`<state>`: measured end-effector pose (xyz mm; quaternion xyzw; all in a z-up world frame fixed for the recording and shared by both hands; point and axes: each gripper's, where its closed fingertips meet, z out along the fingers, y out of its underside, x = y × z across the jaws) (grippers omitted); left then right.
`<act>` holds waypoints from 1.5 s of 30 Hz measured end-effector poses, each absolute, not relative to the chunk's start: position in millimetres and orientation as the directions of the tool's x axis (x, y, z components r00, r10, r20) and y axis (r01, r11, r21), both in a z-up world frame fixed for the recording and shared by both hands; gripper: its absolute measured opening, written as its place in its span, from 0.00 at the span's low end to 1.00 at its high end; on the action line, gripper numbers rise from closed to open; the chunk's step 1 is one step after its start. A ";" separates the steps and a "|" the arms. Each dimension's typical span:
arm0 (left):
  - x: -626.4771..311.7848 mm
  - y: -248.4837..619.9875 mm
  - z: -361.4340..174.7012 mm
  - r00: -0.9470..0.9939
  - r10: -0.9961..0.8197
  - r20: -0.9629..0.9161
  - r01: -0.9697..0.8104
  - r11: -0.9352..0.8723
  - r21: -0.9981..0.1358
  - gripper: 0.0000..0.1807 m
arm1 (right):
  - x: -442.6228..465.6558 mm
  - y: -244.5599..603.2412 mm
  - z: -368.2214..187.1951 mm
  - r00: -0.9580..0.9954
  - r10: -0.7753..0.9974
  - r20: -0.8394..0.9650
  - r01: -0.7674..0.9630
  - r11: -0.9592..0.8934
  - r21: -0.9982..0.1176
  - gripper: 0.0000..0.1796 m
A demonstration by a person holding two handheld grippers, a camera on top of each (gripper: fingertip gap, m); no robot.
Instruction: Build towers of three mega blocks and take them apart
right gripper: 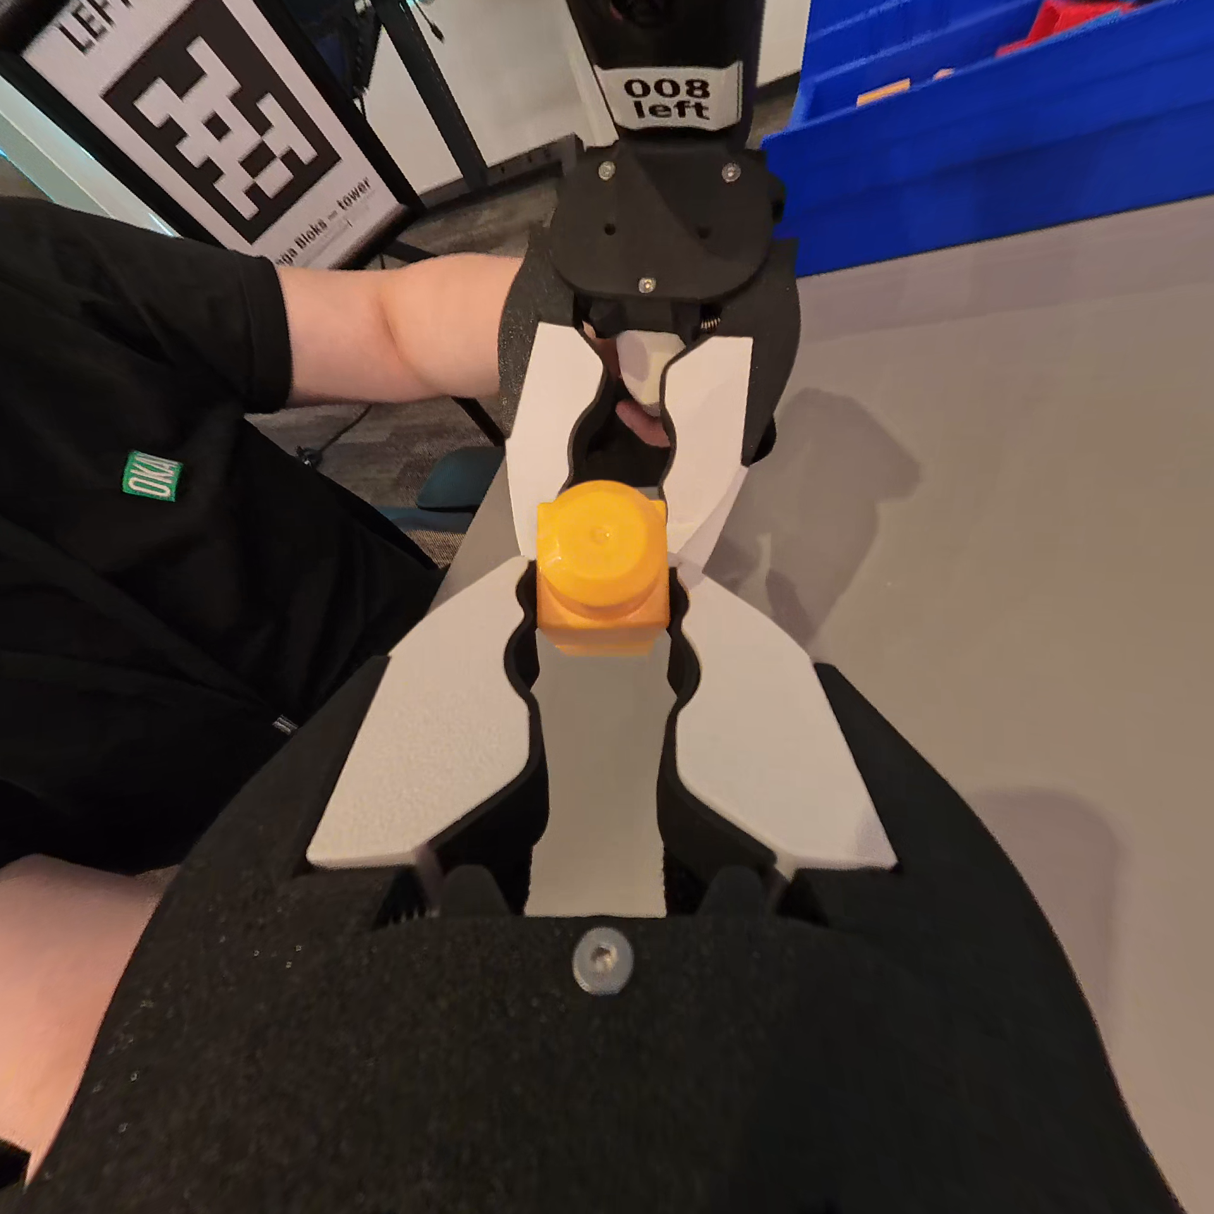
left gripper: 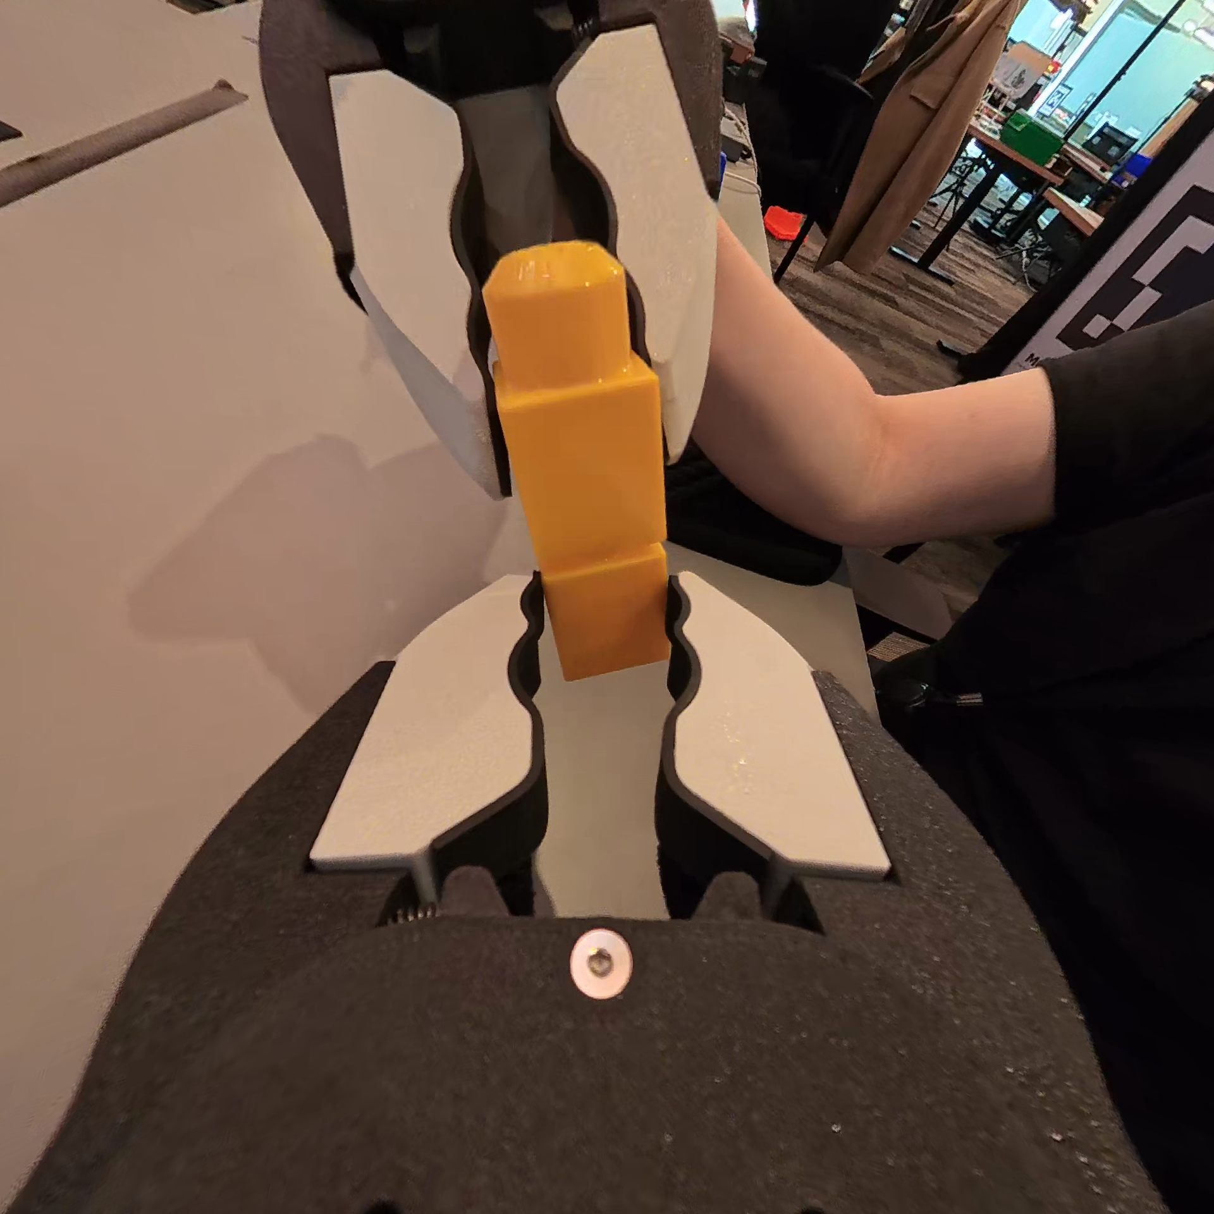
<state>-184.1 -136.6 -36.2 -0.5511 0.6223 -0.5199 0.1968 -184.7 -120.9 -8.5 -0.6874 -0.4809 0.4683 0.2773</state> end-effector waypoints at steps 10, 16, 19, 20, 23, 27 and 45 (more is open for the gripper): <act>-186.0 -132.9 -36.9 -0.319 -0.882 0.347 -0.476 -0.167 -0.863 0.19 | -186.3 -118.2 -11.9 0.094 0.915 -0.393 0.397 -0.396 -0.828 0.20; -182.3 -124.7 -34.2 -0.296 -0.887 0.355 -0.424 -0.211 -0.881 0.23 | -180.4 -114.6 -10.9 0.088 0.930 -0.356 0.361 -0.363 -0.859 0.20; -179.2 -117.9 -42.4 -0.237 -0.912 0.335 -0.420 -0.215 -0.882 0.28 | -177.8 -109.6 -10.6 0.115 0.933 -0.340 0.346 -0.359 -0.867 0.20; -178.2 -116.3 -46.1 -0.215 -0.917 0.335 -0.427 -0.221 -0.877 0.30 | -177.3 -107.4 -9.2 0.126 0.934 -0.335 0.337 -0.358 -0.871 0.20; -173.9 -115.1 -45.8 -0.190 -0.921 0.340 -0.399 -0.244 -0.884 0.28 | -176.8 -104.3 -9.5 0.150 0.936 -0.319 0.337 -0.352 -0.873 0.20; -170.9 -115.1 -42.3 -0.181 -0.927 0.328 -0.387 -0.239 -0.891 0.20 | -175.6 -102.1 -10.3 0.171 0.937 -0.306 0.337 -0.347 -0.875 0.20; -175.8 -121.1 -34.1 -0.158 -0.941 0.299 -0.436 -0.205 -0.876 0.20 | -175.9 -113.6 -11.7 0.154 0.942 -0.298 0.418 -0.335 -0.844 0.20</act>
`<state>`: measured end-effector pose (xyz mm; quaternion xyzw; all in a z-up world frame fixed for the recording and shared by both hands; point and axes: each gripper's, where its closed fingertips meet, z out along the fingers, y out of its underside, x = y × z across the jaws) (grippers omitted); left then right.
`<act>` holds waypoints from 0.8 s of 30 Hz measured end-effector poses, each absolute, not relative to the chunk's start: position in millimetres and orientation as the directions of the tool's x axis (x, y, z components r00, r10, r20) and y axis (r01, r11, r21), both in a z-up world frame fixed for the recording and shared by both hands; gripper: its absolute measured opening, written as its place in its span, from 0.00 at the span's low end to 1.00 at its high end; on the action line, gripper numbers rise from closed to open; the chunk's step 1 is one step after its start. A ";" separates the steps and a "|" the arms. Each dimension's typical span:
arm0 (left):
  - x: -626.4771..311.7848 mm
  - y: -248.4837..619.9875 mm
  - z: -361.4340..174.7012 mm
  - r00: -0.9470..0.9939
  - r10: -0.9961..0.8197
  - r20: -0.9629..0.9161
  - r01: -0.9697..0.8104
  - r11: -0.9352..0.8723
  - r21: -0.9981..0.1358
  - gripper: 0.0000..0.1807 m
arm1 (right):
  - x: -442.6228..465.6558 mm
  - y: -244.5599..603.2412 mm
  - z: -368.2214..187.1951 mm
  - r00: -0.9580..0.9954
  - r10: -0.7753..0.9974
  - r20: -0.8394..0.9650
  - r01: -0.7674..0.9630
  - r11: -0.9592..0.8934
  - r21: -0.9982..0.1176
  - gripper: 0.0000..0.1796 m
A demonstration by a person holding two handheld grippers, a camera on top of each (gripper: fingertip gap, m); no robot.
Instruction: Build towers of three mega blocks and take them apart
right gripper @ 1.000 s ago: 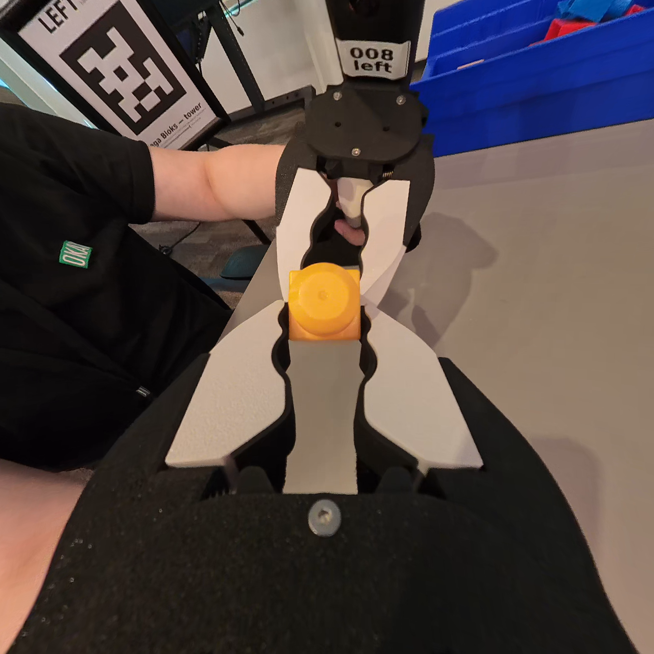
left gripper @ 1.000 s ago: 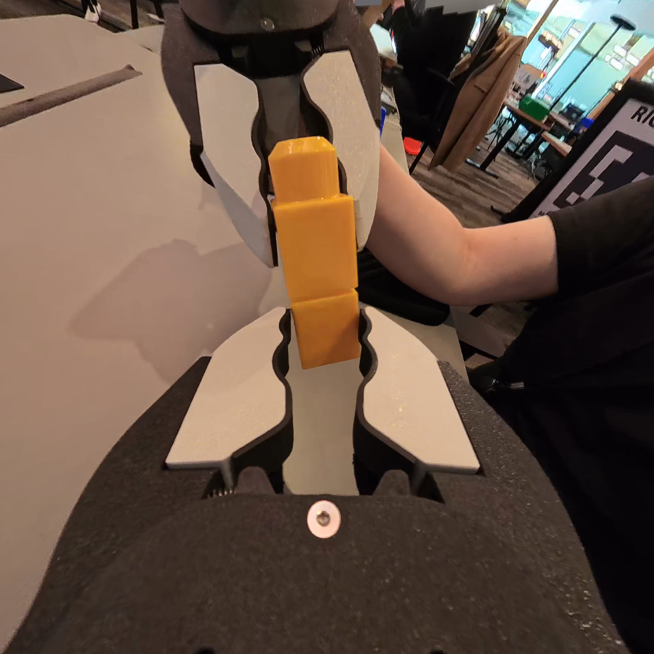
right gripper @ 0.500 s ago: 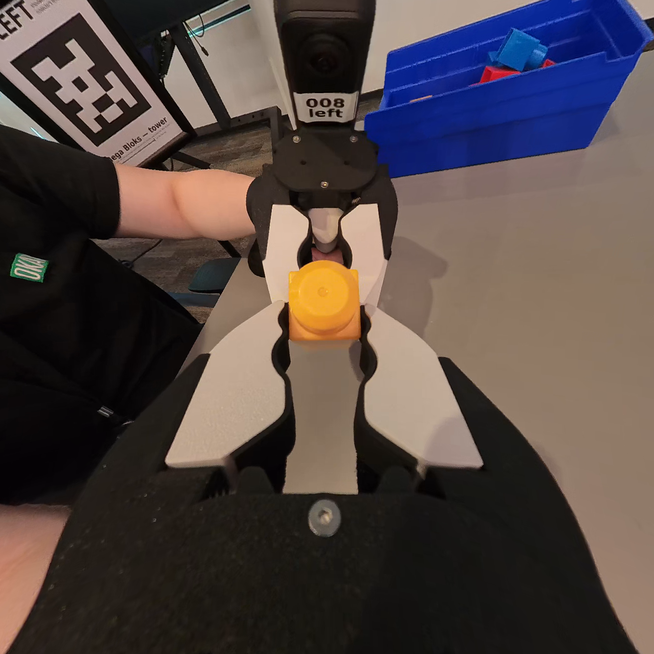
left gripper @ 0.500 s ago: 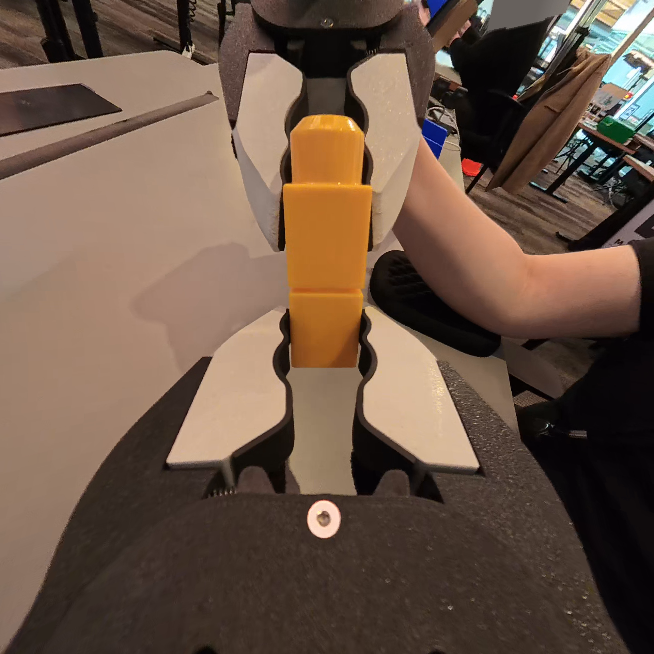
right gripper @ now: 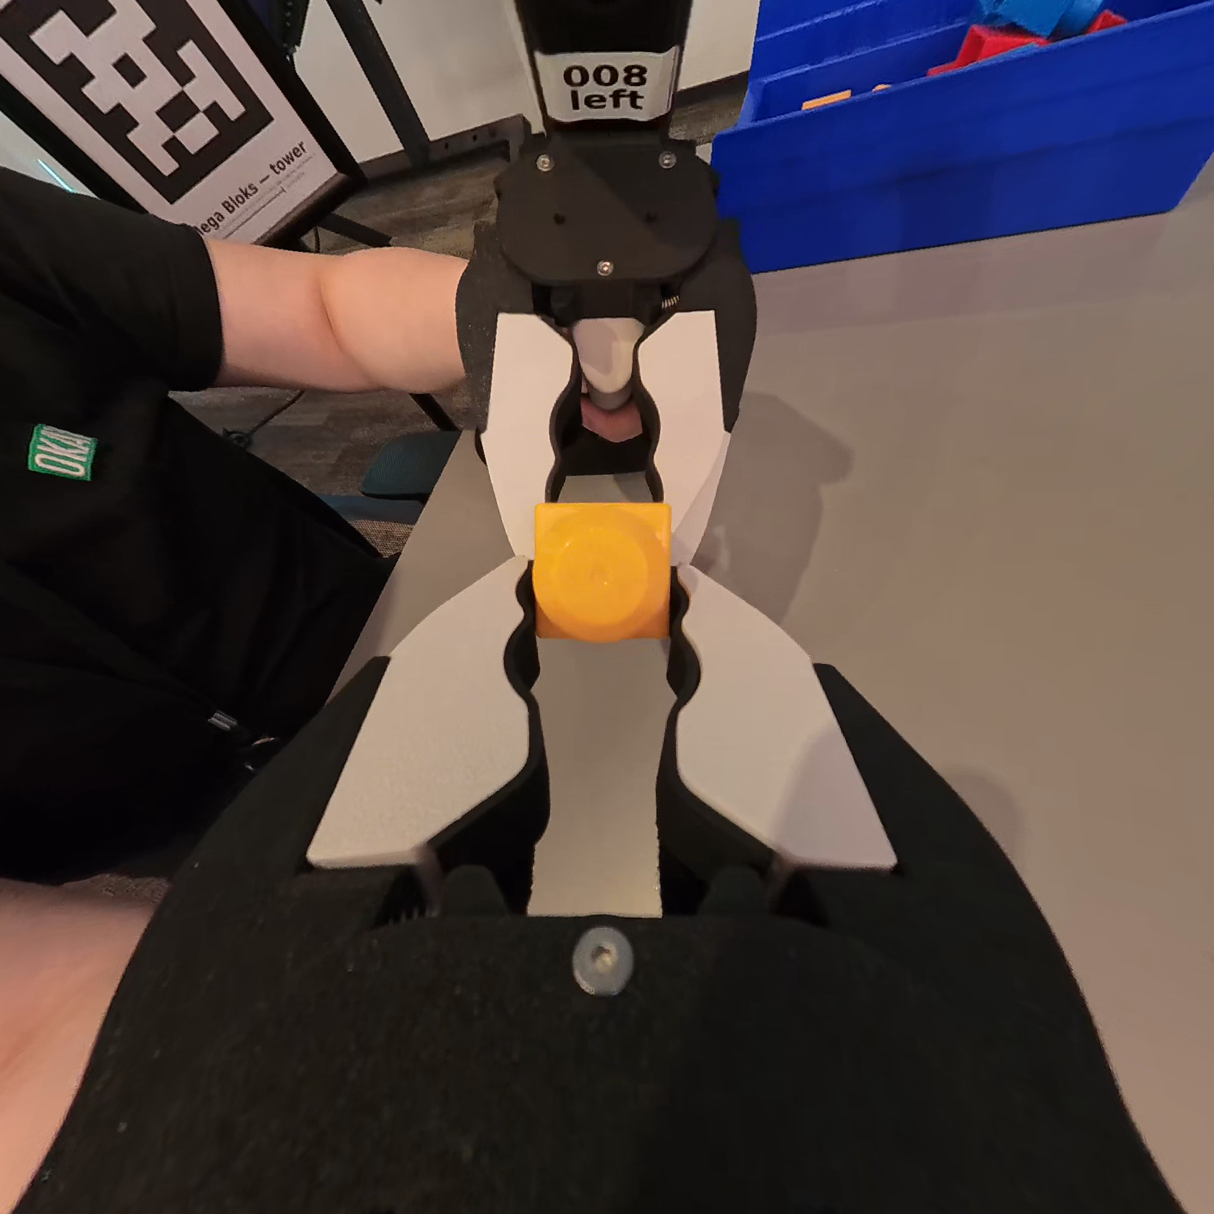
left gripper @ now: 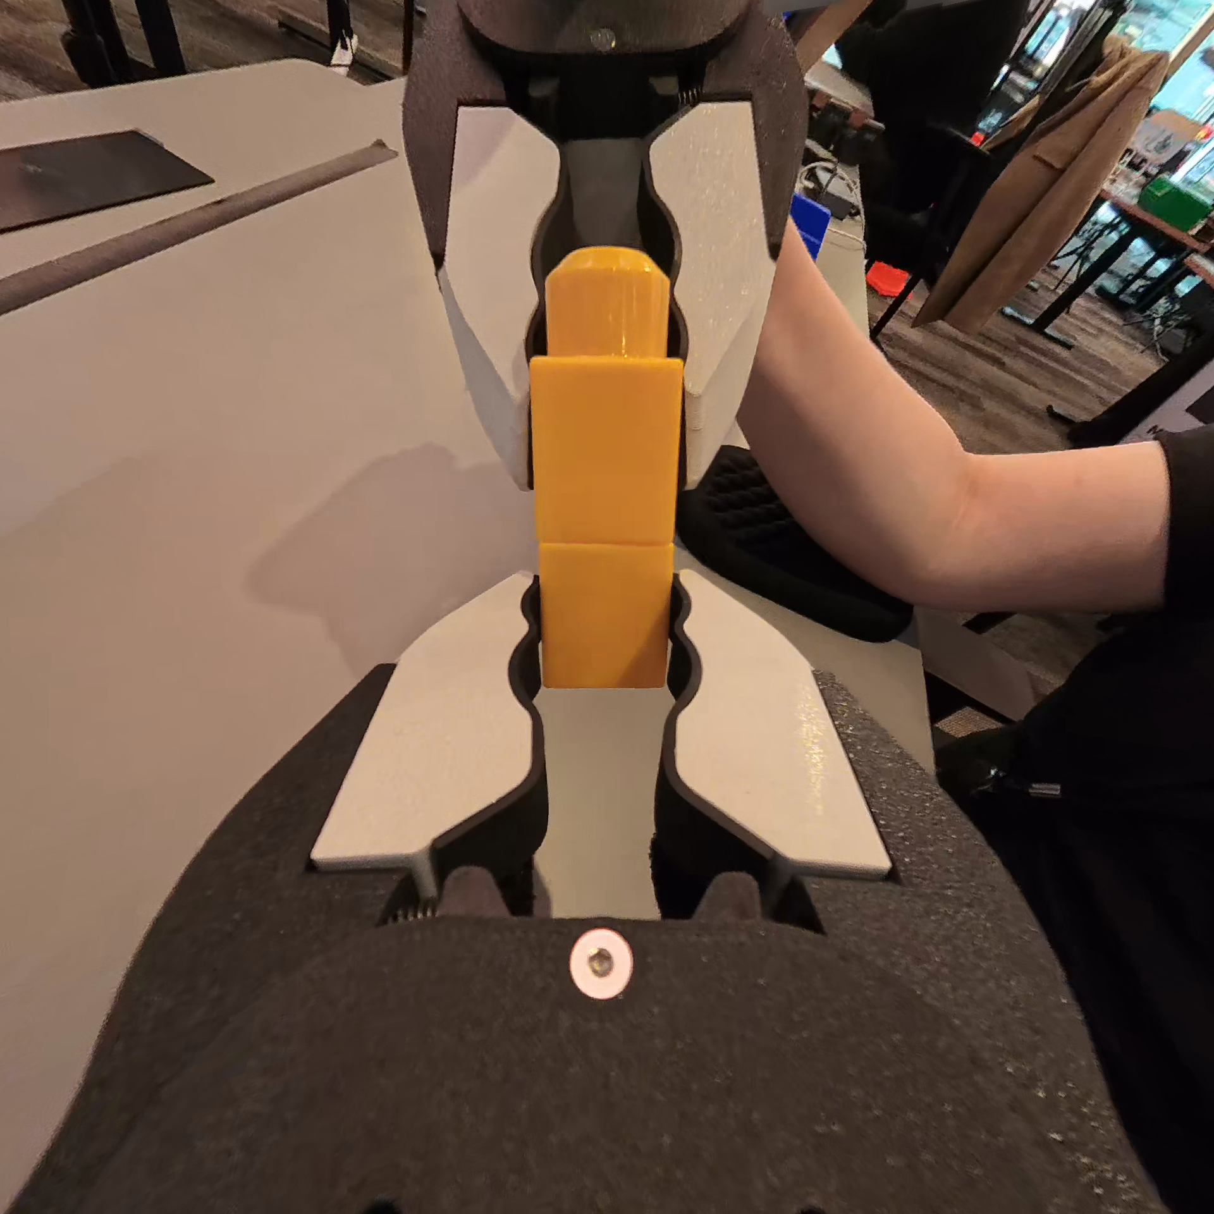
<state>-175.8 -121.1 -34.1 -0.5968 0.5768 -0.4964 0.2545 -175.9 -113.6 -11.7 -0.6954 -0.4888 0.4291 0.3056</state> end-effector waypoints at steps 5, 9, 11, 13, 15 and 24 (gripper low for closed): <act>-178.4 -125.1 -40.0 -0.179 -0.933 0.312 -0.476 -0.196 -0.858 0.20 | -178.0 -116.8 -17.1 0.140 0.948 -0.286 0.453 -0.318 -0.833 0.20; -179.6 -127.7 -37.4 -0.200 -0.921 0.335 -0.470 -0.210 -0.858 0.19 | -179.8 -118.6 -14.3 0.124 0.950 -0.288 0.438 -0.313 -0.843 0.20; -179.3 -128.9 -38.1 -0.204 -0.920 0.335 -0.475 -0.207 -0.856 0.20 | -180.0 -119.6 -14.5 0.123 0.949 -0.292 0.438 -0.316 -0.842 0.20; -179.4 -129.3 -38.3 -0.207 -0.919 0.336 -0.476 -0.205 -0.855 0.20 | -180.2 -119.8 -14.3 0.124 0.947 -0.295 0.436 -0.319 -0.841 0.20; -179.7 -128.2 -38.0 -0.207 -0.920 0.333 -0.471 -0.205 -0.858 0.20 | -180.5 -118.9 -14.4 0.132 0.944 -0.301 0.433 -0.328 -0.840 0.20; -183.0 -97.0 3.6 -0.146 -0.930 0.337 -0.178 -0.311 -0.934 0.20 | -182.8 -88.5 14.9 0.225 0.945 -0.239 0.200 -0.285 -0.937 0.31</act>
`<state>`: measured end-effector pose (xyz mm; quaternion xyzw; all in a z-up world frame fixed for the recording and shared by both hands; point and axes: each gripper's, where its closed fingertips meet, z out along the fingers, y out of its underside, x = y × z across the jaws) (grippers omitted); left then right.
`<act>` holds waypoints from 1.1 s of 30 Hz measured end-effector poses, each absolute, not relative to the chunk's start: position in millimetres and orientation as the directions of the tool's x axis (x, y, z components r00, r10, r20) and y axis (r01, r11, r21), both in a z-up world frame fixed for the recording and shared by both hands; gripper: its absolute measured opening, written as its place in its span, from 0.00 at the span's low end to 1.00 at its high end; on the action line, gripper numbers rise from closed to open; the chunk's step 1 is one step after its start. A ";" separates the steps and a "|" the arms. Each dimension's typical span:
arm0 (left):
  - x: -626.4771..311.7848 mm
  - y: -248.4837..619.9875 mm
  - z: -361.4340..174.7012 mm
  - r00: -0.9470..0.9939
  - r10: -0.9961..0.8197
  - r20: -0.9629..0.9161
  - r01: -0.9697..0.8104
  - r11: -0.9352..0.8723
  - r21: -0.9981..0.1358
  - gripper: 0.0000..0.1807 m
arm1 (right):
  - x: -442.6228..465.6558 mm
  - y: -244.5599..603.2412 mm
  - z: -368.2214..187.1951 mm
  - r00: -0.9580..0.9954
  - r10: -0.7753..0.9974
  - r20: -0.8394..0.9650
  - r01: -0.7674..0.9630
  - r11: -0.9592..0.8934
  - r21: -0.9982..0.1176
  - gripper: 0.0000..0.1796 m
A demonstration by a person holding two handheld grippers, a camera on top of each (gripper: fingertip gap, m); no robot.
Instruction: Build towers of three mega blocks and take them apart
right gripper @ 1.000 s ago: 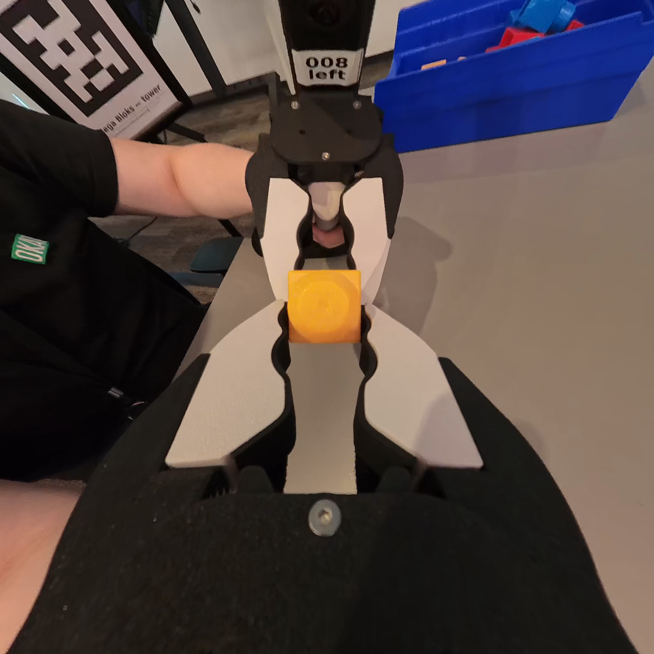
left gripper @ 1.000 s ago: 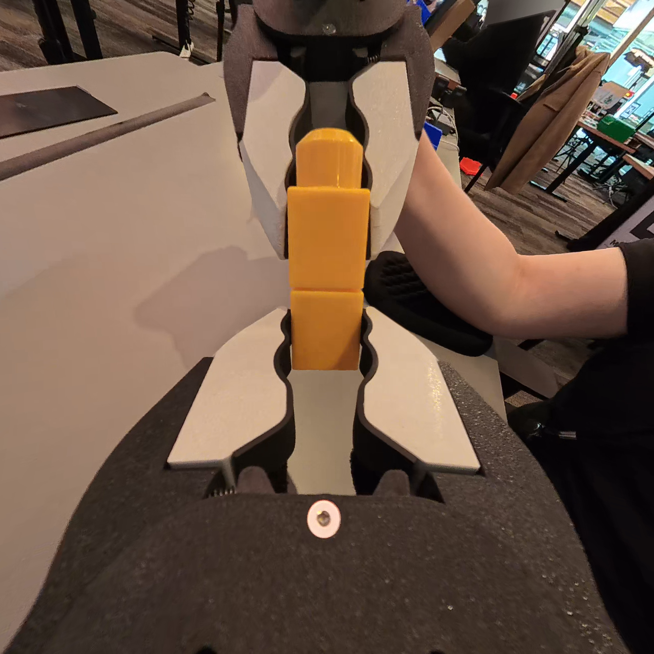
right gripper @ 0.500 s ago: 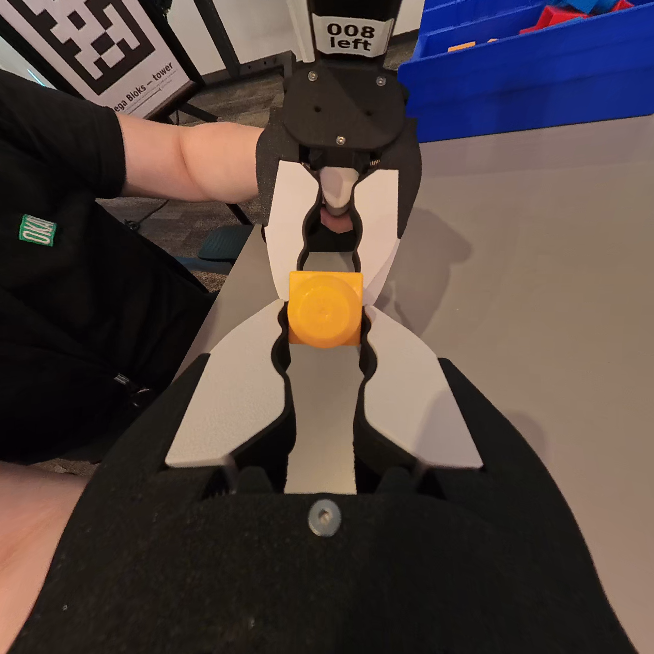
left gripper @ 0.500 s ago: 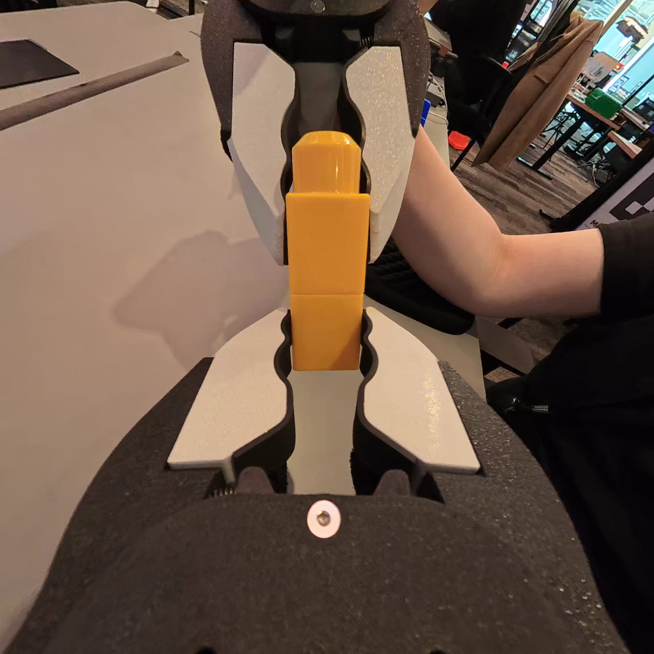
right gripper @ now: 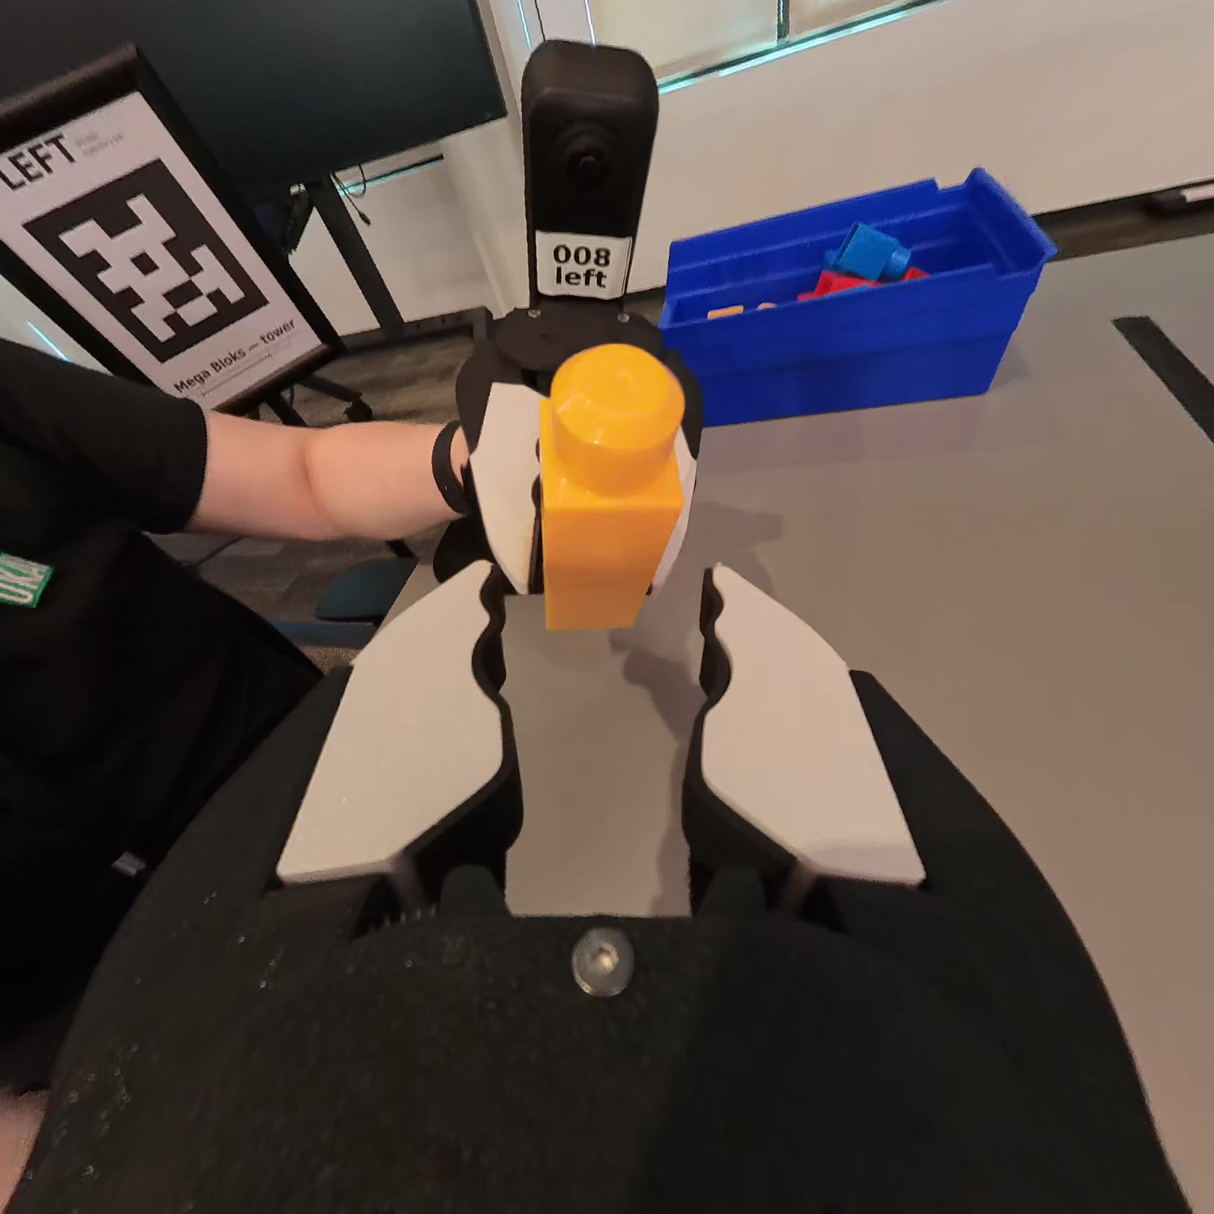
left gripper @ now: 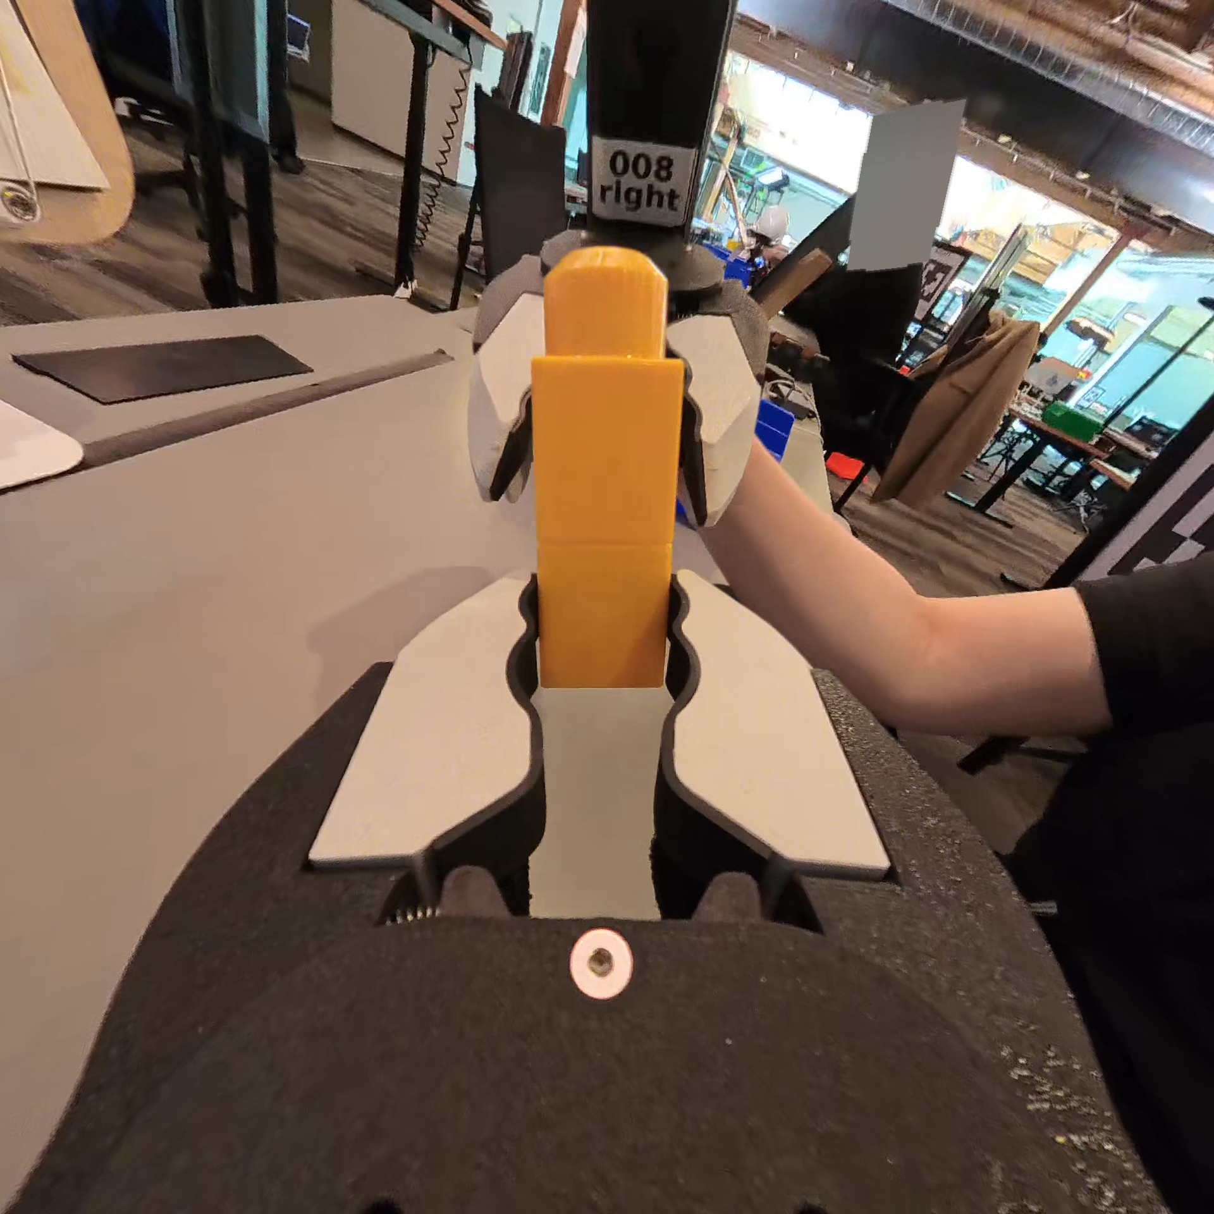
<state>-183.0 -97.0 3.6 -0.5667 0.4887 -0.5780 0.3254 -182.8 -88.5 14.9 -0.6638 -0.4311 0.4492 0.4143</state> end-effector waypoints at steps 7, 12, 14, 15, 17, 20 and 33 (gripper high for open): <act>-186.3 -95.7 10.6 -0.129 -0.940 0.317 -0.149 -0.298 -0.943 0.20 | -207.3 -86.5 20.6 0.134 0.950 -0.280 0.139 -0.298 -0.944 0.20; -188.5 -91.4 15.0 -0.105 -0.945 0.310 -0.110 -0.299 -0.948 0.20 | -211.4 -81.4 28.2 0.127 0.950 -0.284 0.067 -0.294 -0.953 0.20; -189.0 -88.8 17.6 -0.097 -0.945 0.312 -0.094 -0.303 -0.948 0.20 | -211.6 -79.1 35.2 0.112 0.939 -0.325 0.011 -0.328 -0.945 0.21; -189.3 -86.5 17.1 -0.081 -0.950 0.301 -0.090 -0.294 -0.951 0.20 | -210.7 -77.6 38.8 0.108 0.934 -0.339 -0.018 -0.340 -0.940 0.23; -190.0 -85.0 16.2 -0.074 -0.951 0.300 -0.084 -0.294 -0.952 0.20 | -208.0 -74.1 41.6 0.118 0.927 -0.356 -0.044 -0.354 -0.934 0.23; -190.0 -84.5 14.4 -0.079 -0.945 0.318 -0.080 -0.312 -0.947 0.20 | -207.3 -72.3 37.1 0.140 0.928 -0.344 -0.021 -0.345 -0.939 0.20; -199.6 -80.3 22.6 -0.029 -0.948 0.316 -0.033 -0.315 -0.949 0.28 | -209.3 -71.3 45.2 0.160 0.949 -0.272 -0.037 -0.269 -0.962 0.20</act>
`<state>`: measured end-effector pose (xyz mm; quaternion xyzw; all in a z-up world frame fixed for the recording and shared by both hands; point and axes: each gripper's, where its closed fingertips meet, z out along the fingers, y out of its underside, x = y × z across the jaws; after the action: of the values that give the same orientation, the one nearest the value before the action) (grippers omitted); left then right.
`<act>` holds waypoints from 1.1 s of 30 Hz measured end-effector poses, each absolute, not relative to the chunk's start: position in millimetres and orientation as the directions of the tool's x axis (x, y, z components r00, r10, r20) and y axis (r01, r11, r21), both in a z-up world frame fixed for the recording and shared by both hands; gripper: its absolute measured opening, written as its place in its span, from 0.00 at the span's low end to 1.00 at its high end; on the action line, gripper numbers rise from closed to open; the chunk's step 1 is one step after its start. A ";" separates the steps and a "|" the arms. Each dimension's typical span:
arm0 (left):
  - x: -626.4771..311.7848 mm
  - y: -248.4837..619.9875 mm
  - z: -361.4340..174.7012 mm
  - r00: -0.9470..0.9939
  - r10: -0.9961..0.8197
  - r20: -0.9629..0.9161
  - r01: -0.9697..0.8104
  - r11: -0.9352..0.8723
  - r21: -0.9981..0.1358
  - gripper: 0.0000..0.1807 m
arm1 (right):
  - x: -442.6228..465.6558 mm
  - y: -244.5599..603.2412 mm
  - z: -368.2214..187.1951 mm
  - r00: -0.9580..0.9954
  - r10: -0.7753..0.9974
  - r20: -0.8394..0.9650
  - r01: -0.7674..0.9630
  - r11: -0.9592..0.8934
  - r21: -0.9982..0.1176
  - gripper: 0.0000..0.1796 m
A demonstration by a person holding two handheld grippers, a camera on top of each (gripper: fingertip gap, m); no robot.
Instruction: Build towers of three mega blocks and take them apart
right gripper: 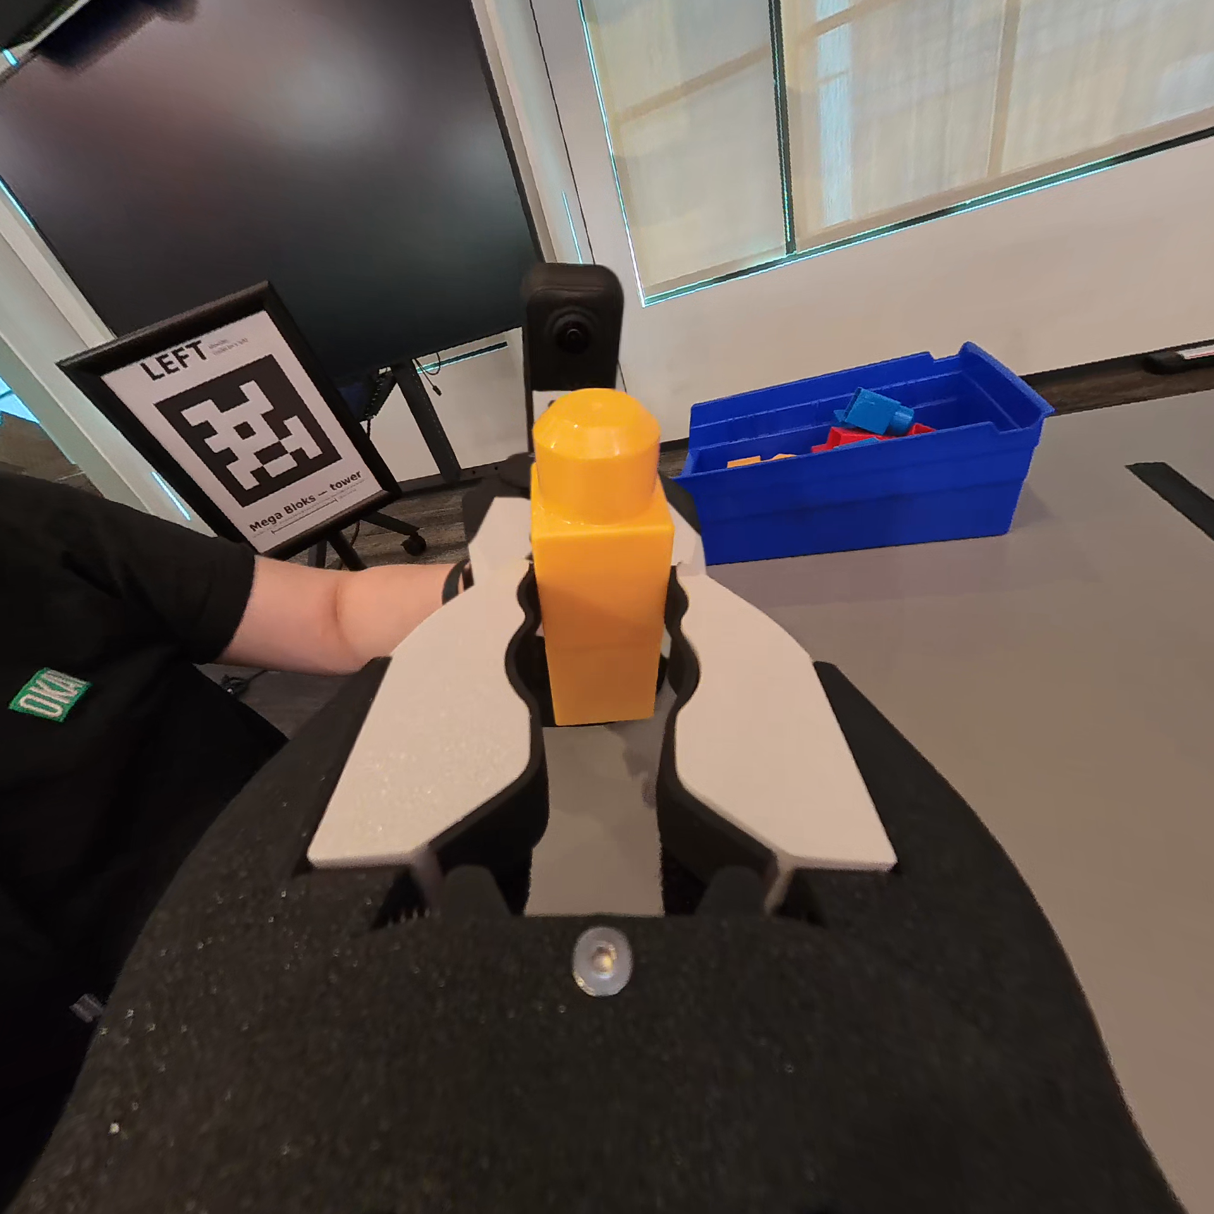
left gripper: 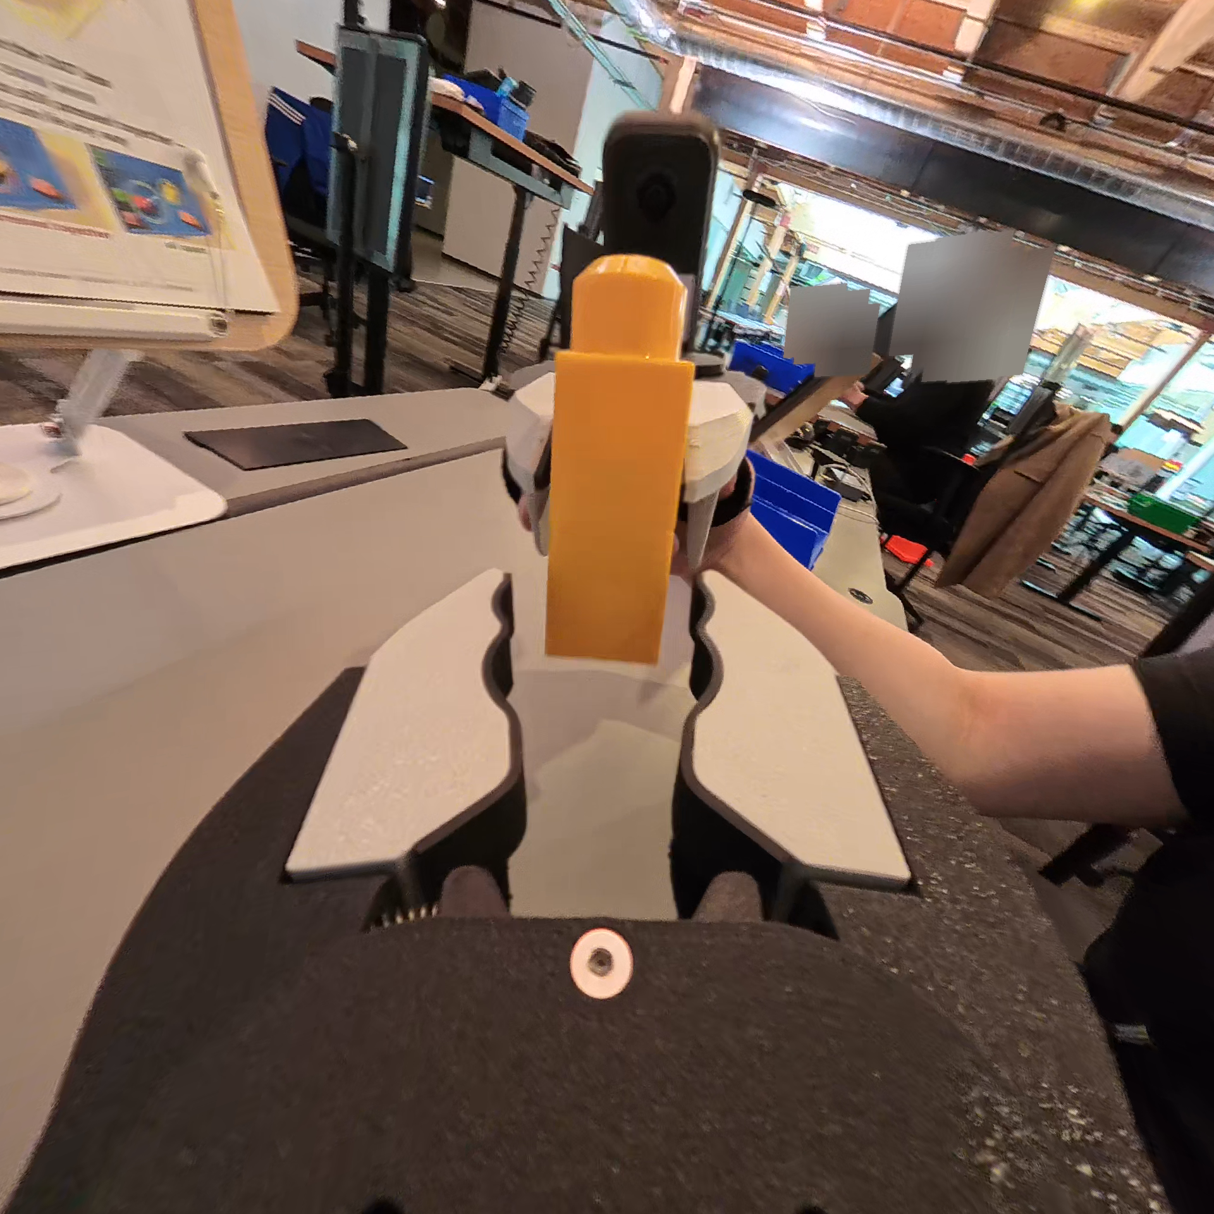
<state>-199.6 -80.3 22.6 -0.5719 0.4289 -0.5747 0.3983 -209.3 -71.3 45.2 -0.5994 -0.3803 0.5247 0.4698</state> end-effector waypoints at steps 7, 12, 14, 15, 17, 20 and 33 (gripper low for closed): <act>-359.7 -8.4 44.8 0.538 -0.831 0.144 -0.043 -0.198 -0.979 0.31 | -168.5 -63.0 52.7 0.244 0.932 -0.269 -0.091 -0.254 -0.963 0.20; -501.2 66.1 18.2 0.797 -0.605 0.007 -0.349 -0.469 -0.812 0.28 | -147.2 -59.4 59.2 0.285 0.920 -0.268 -0.128 -0.241 -0.962 0.20; -519.7 82.9 -5.8 0.814 -0.579 0.039 -0.402 -0.611 -0.682 0.26 | -143.9 -57.7 59.5 0.298 0.916 -0.270 -0.134 -0.240 -0.962 0.20; -518.2 85.3 -18.0 0.804 -0.588 0.084 -0.421 -0.664 -0.618 0.25 | -143.1 -57.4 59.0 0.300 0.914 -0.272 -0.134 -0.242 -0.961 0.20; -510.6 89.8 -37.1 0.796 -0.585 0.154 -0.432 -0.729 -0.531 0.23 | -142.4 -56.9 55.3 0.305 0.910 -0.281 -0.122 -0.256 -0.959 0.20; -513.6 109.6 -55.2 0.810 -0.585 0.038 -0.495 -0.718 -0.489 0.23 | -141.0 -56.4 50.8 0.315 0.906 -0.285 -0.106 -0.264 -0.959 0.20; -514.5 121.4 -105.2 0.763 -0.641 -0.085 -0.641 -0.732 -0.232 0.21 | -136.0 -54.9 43.0 0.316 0.892 -0.323 -0.110 -0.304 -0.946 0.20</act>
<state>-514.5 121.4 -105.2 -0.9306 0.3444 -0.0005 0.1243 -136.0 -54.9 43.0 -0.6360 -0.3074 0.4974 0.5036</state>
